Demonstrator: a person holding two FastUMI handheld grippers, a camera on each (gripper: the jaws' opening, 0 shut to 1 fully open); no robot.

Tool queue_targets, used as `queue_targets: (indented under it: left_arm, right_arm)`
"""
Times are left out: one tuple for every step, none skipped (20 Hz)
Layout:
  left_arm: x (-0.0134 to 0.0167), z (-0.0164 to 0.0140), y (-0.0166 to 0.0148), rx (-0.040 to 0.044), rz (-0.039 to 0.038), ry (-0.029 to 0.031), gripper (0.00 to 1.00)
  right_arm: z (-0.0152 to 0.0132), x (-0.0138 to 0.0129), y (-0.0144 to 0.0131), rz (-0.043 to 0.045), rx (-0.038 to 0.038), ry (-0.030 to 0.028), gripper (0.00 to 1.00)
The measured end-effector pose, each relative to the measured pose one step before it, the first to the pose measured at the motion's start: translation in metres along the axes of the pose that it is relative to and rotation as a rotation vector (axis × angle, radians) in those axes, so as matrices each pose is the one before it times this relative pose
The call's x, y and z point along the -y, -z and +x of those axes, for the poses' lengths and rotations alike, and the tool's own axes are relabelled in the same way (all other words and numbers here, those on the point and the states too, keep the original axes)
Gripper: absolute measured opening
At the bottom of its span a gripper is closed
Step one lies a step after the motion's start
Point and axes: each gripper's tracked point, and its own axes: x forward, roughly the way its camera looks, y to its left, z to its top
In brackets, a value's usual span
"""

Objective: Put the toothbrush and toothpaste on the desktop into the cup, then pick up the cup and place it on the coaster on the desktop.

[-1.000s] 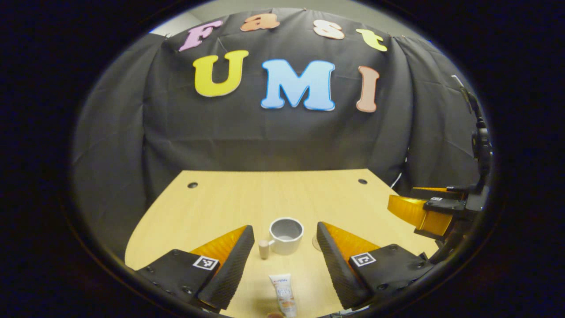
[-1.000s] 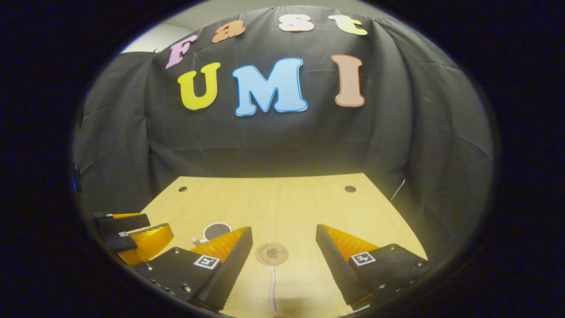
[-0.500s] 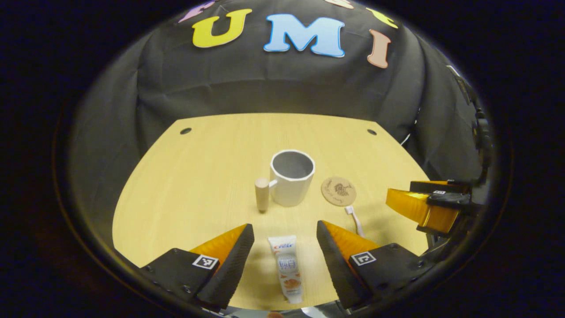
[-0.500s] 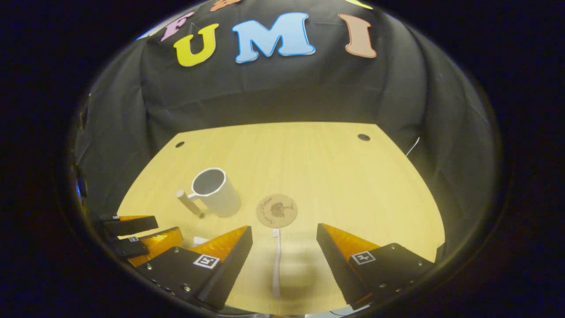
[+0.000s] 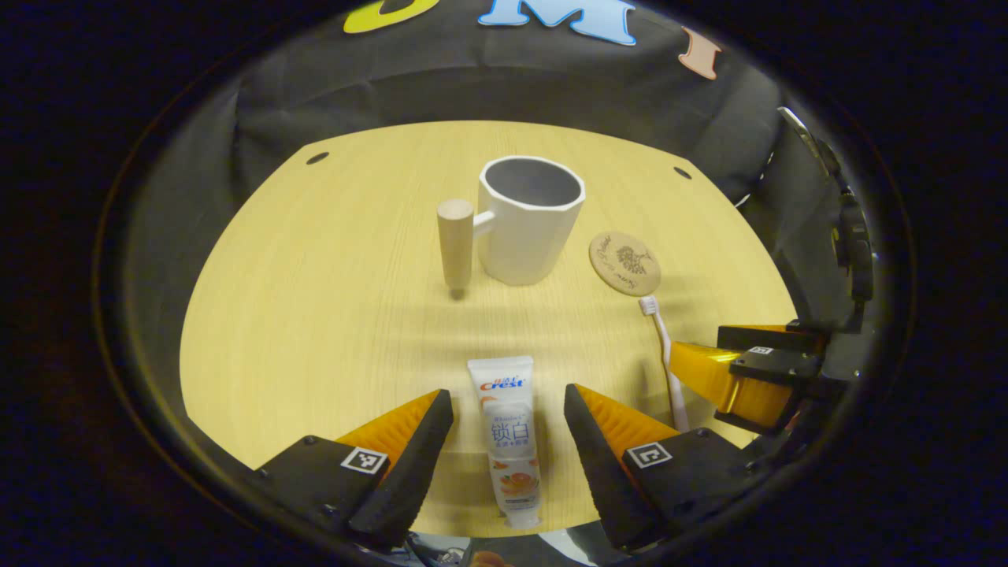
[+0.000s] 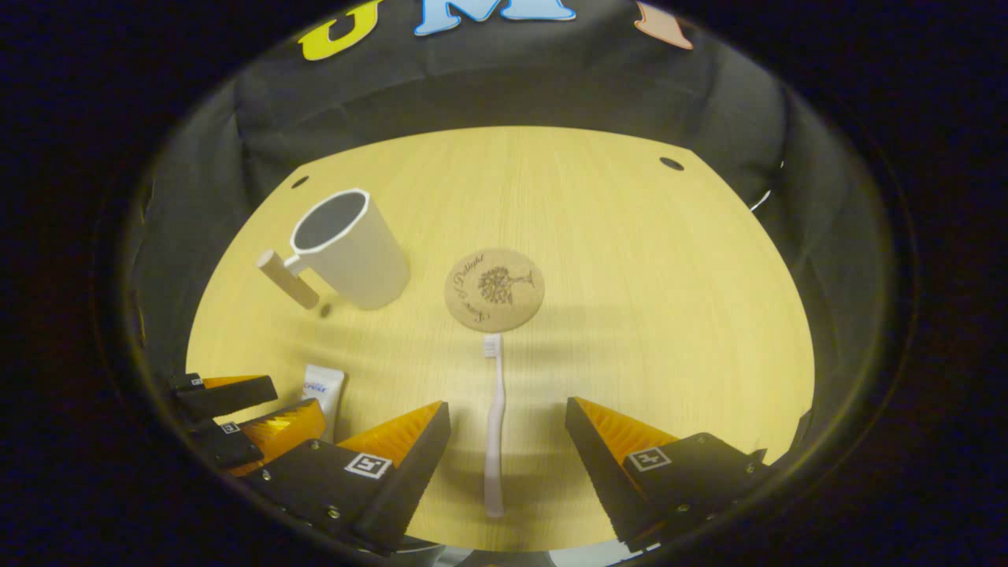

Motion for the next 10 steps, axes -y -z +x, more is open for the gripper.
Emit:
queue_targets:
  left_arm:
    - [-0.00106, 0.00478, 0.00444, -0.01556, -0.00227, -0.00484, 0.95]
    - [-0.00126, 0.00225, 0.00287, -0.0158, -0.00146, -0.00731, 0.95]
    - [-0.0011, 0.00259, 0.0033, -0.0153, -0.00309, -0.0047, 0.95]
    - [-0.00077, 0.00286, 0.00396, -0.01636, -0.00257, -0.0055, 0.95]
    - [-0.00142, 0.00338, 0.00401, -0.01876, -0.00181, -0.00637, 0.95]
    - [-0.00017, 0.00247, 0.00269, -0.01696, -0.00522, -0.00177, 0.95]
    - [-0.00086, 0.0011, 0.00394, -0.01725, -0.00663, -0.00181, 0.95]
    - [-0.00042, 0.00108, 0.00348, -0.01291, -0.0063, -0.00271, 0.95]
    - [-0.00277, -0.00056, 0.00292, -0.01359, -0.00414, -0.01251, 0.96]
    - [-0.00022, -0.00004, -0.00134, 0.0042, 0.00566, -0.00342, 0.96]
  right_arm:
    - [0.00379, 0.00018, 0.00338, -0.00479, -0.02214, 0.0027, 0.93]
    - [0.00326, 0.00063, 0.00503, -0.00603, -0.0229, 0.00558, 0.92]
    - [0.00126, -0.00019, 0.00137, -0.00222, -0.01496, 0.00112, 0.92]
    - [0.0039, -0.00081, 0.00259, 0.00188, -0.01418, 0.00051, 0.92]
    - [0.00335, -0.00074, 0.00137, 0.0009, -0.0164, -0.00058, 0.92]
    - [0.00256, 0.00096, 0.00214, 0.00064, -0.01184, 0.00573, 0.92]
    - [0.00166, 0.00035, -0.0002, 0.00011, -0.00784, 0.00179, 0.92]
    - [0.00135, 0.00155, 0.00122, -0.00234, -0.00527, 0.01171, 0.92]
    - [0.0005, 0.00087, -0.00215, -0.00011, -0.00142, 0.00137, 0.92]
    - [0.00006, -0.00046, 0.00105, 0.00144, -0.00512, 0.00114, 0.91]
